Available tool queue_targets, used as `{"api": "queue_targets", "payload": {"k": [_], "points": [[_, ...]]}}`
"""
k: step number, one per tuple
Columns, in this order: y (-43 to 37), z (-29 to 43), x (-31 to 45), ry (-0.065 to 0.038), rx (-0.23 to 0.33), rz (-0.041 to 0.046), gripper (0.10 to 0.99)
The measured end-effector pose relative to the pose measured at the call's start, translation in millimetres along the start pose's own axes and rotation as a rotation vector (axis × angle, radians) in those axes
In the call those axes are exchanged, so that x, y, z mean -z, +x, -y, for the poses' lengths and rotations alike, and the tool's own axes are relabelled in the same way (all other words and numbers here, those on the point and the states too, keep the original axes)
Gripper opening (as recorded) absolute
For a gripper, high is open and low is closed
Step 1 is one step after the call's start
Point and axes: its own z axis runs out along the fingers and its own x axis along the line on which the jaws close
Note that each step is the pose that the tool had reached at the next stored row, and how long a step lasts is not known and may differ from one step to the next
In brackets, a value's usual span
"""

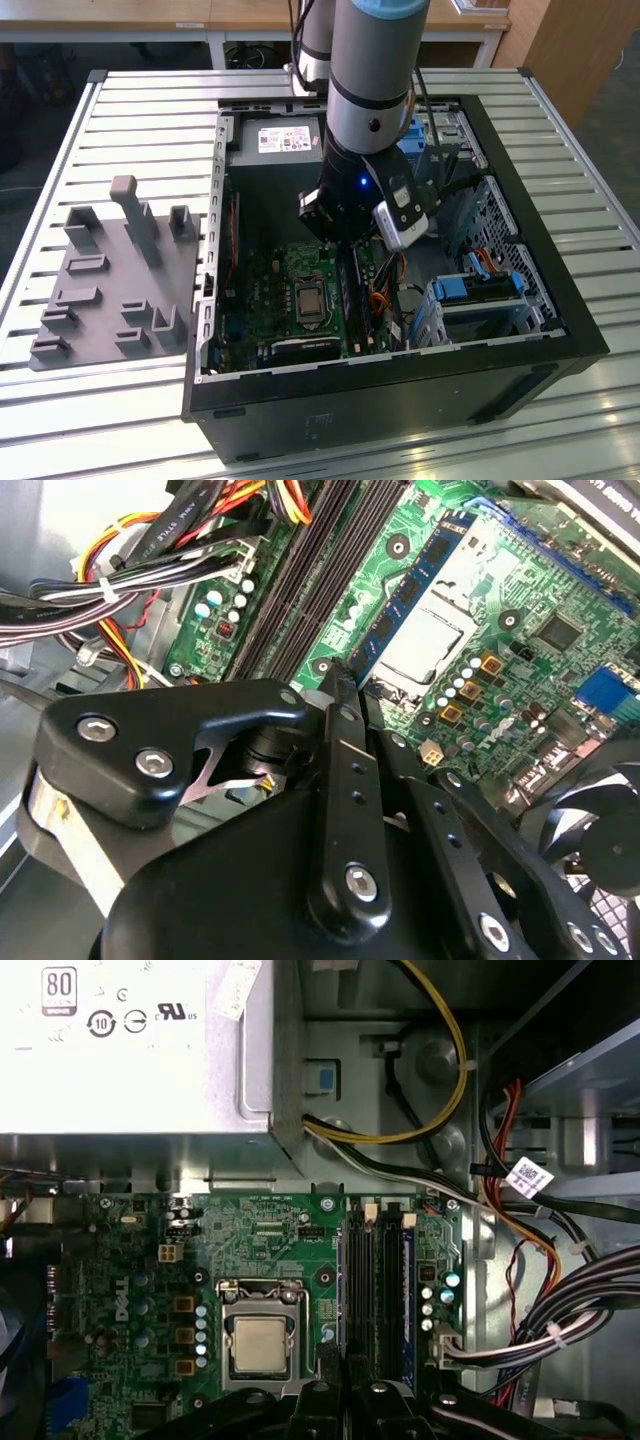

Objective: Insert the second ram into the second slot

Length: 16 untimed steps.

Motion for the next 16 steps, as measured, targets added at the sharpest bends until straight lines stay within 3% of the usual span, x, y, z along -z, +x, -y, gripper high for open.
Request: {"api": "queue_targets", "payload": {"k": [10, 16], "points": [[-7.5, 0.0, -4.7, 0.000, 0.000, -0.0024, 0.137], [-8.0, 0.2, -11.1, 0.000, -0.003, -0.0025, 0.137]]}}
